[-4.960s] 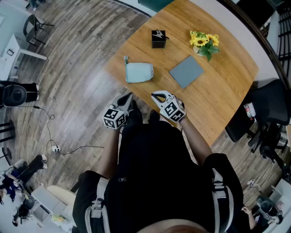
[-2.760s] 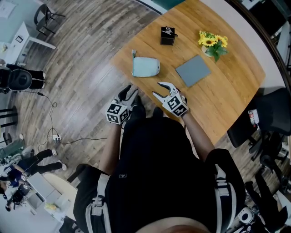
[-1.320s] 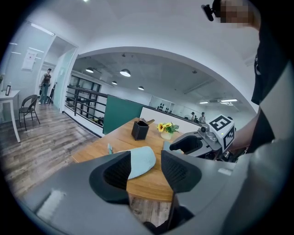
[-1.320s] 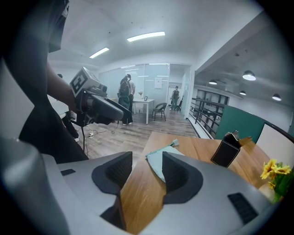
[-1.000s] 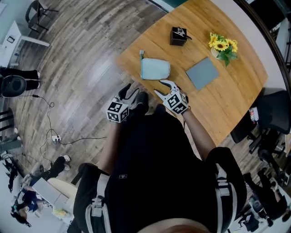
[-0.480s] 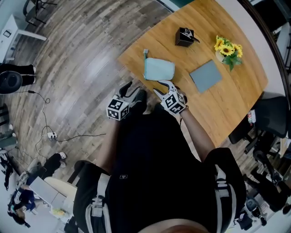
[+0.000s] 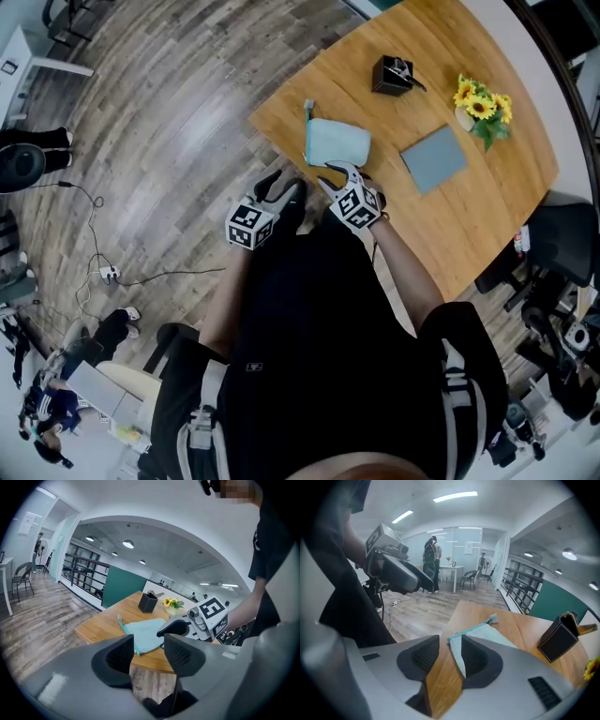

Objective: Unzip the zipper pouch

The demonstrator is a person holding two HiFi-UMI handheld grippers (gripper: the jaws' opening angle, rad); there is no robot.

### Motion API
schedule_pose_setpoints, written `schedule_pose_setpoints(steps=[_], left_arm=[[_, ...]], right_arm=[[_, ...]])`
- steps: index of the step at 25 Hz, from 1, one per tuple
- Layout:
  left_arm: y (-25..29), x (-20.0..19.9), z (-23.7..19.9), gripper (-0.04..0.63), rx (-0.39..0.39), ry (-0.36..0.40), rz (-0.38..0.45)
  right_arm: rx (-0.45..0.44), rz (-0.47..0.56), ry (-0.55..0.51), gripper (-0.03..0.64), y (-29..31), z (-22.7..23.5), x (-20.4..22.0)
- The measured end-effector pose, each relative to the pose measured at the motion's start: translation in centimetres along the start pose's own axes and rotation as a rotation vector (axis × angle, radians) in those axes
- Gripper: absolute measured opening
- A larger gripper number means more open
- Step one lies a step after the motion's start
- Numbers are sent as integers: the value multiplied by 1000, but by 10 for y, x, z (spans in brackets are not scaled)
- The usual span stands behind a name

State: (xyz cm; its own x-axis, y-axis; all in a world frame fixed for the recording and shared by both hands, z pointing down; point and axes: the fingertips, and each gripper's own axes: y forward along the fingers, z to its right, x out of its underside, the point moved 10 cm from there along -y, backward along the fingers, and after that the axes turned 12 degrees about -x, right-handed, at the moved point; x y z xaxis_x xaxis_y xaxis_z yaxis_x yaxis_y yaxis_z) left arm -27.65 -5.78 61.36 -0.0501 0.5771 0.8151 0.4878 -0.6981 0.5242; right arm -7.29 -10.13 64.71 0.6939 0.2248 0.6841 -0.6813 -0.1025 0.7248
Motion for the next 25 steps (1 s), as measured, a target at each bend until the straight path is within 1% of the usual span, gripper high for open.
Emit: schedule_pose_setpoints(steps=[11, 18, 25], left_arm=[[7, -11, -28, 199, -5, -13, -30], [14, -16, -42, 199, 0, -10, -41], [21, -17, -48, 199, 18, -6, -55]], right_arm=[[-27, -57, 42, 137, 38, 15, 7], [24, -137, 50, 126, 57, 25, 12], [-26, -138, 50, 126, 62, 29, 9]])
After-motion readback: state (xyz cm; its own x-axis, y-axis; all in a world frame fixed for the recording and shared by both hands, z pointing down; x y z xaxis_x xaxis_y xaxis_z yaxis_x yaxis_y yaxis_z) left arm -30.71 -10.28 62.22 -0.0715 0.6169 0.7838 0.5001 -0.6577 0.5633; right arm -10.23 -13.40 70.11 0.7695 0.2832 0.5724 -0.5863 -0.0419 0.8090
